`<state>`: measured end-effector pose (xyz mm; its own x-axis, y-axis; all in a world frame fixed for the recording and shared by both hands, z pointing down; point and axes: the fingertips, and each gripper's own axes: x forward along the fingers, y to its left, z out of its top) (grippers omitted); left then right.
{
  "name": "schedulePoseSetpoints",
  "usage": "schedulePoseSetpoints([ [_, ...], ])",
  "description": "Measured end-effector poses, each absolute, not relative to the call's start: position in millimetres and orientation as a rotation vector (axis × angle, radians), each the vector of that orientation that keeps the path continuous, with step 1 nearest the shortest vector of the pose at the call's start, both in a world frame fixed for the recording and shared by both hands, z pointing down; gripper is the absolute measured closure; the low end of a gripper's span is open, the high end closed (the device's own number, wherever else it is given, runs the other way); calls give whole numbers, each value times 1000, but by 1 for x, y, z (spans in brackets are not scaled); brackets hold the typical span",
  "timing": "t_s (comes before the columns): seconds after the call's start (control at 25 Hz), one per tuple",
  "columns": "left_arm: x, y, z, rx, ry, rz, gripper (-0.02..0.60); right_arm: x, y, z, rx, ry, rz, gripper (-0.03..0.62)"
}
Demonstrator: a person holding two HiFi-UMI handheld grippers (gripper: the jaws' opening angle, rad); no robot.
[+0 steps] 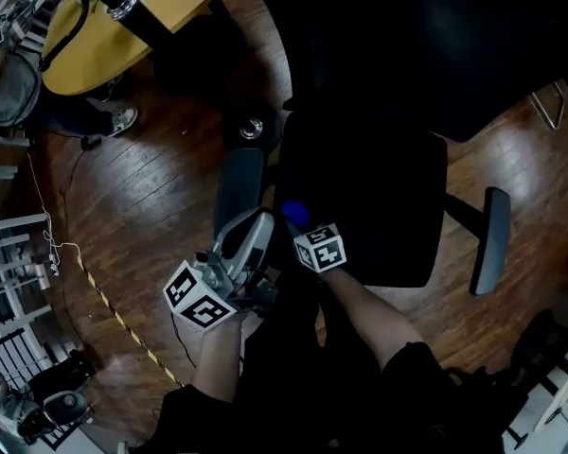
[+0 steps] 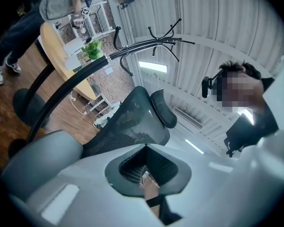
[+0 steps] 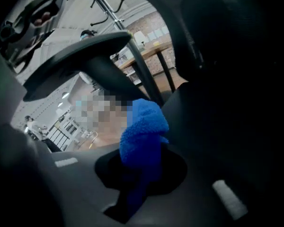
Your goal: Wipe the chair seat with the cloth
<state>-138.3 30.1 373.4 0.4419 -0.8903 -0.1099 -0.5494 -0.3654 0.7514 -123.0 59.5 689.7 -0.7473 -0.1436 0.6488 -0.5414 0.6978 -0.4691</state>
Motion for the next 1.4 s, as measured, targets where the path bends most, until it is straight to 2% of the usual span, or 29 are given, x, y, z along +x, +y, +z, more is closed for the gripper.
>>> schedulePoseSetpoints([
  [0.24, -147, 50, 381, 2012, -1264, -689, 589, -127, 80, 704, 443, -2343, 734, 556],
  [0.4, -144, 46, 384, 2019, -1233, -678, 589, -106, 72, 707, 514, -2309, 739, 556],
  [0.6, -123, 22, 384, 2066, -1153, -641, 589, -16, 44, 721, 700, -2180, 799, 556],
  [0.8, -79, 0, 380, 2104, -1045, -597, 589, 106, 11, 721, 918, -2053, 732, 556],
  [1.0, -37, -14, 379, 2144, -927, -566, 589, 193, 6, 710, 1128, -1935, 777, 556],
  [1.2, -2, -26, 373, 2173, -840, -562, 589, 228, 8, 706, 1187, -1897, 766, 556],
  [1.4, -6, -20, 378, 2167, -866, -553, 589, 232, 12, 709, 1179, -1919, 844, 556],
])
